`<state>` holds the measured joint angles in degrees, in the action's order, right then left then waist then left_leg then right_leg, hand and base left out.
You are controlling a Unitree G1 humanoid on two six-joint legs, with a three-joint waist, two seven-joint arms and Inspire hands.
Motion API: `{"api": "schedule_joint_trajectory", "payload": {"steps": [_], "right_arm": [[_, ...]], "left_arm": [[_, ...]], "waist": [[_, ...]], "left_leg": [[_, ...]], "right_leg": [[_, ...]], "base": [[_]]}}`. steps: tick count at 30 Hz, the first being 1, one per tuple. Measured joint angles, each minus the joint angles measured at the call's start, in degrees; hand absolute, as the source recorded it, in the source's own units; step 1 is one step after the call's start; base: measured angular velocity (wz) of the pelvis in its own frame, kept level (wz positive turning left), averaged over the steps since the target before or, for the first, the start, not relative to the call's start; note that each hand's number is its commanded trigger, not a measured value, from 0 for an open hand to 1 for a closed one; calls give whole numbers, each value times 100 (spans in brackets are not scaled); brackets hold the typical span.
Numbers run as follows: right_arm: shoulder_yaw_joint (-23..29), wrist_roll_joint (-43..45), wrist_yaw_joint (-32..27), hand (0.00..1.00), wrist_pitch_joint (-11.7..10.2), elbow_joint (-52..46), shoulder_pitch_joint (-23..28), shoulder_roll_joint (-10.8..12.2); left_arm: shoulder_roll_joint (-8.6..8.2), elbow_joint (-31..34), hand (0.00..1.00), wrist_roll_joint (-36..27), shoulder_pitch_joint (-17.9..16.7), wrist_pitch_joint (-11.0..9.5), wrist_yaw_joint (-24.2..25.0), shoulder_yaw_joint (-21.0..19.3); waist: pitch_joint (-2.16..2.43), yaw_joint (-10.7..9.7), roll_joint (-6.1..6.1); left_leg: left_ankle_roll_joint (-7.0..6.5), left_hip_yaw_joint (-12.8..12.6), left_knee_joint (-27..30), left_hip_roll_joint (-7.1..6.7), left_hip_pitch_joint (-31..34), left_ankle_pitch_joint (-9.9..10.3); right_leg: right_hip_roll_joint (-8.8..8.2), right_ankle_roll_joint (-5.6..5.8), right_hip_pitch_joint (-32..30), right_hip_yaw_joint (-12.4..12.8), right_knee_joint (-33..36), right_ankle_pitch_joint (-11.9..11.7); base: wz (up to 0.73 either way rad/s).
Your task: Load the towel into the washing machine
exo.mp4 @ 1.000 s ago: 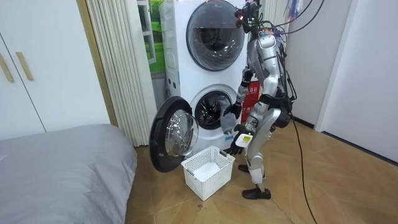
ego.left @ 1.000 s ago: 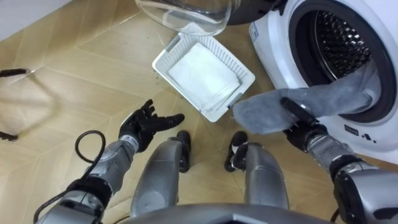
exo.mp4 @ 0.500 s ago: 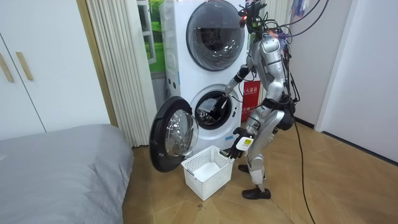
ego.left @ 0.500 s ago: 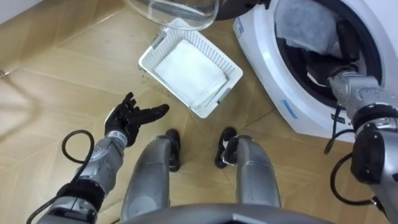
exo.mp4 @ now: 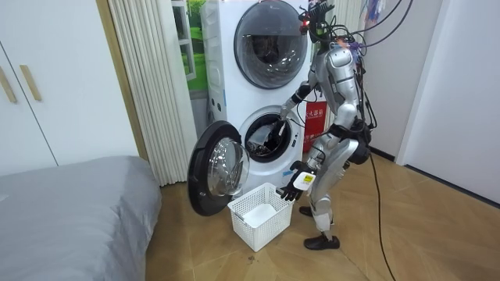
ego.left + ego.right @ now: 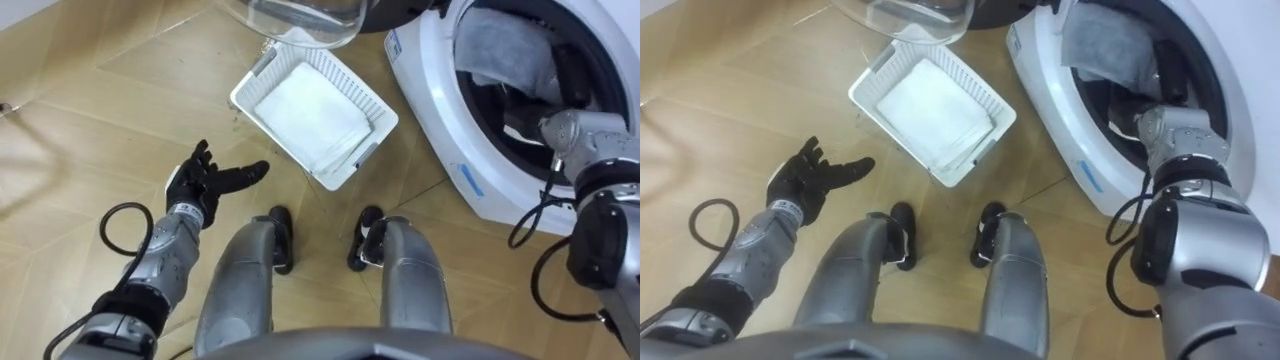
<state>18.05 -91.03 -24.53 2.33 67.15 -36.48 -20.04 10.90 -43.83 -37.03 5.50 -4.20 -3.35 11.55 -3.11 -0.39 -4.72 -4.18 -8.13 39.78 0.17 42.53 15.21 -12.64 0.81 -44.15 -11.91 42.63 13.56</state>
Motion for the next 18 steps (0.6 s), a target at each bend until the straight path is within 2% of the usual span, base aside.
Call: {"api": "schedule_joint_trajectory", "payload": {"steps": [3,9,12,18], "right_arm": [[123,-1,-229,0,-273,0,4,-3],[122,-22,-540,0,-615,1,50,-2],[121,-58,-551,0,-787,2,77,-2],[114,-138,-587,0,-941,1,150,-1]], "left_arm": [[-3,0,0,57,-1,-43,-16,5],[-15,-13,0,59,47,-122,-10,85],[-45,-18,0,61,113,-125,6,144],[-51,-16,0,53,130,-130,8,231]], "waist": [[8,0,14],[23,5,40],[31,83,54],[50,175,94]], "left_leg": [[-7,0,-2,1,-3,-4],[-10,-1,-15,2,-18,-7],[-11,-6,-35,31,-19,-9],[-14,-8,-129,98,-30,-22]], "right_leg": [[-3,-1,4,-5,-5,-1],[-21,-5,27,-41,-19,-3],[8,-25,40,-58,-95,-35],[93,-31,101,-101,-314,-134]], "base": [[0],[0],[-4],[-5]]}}
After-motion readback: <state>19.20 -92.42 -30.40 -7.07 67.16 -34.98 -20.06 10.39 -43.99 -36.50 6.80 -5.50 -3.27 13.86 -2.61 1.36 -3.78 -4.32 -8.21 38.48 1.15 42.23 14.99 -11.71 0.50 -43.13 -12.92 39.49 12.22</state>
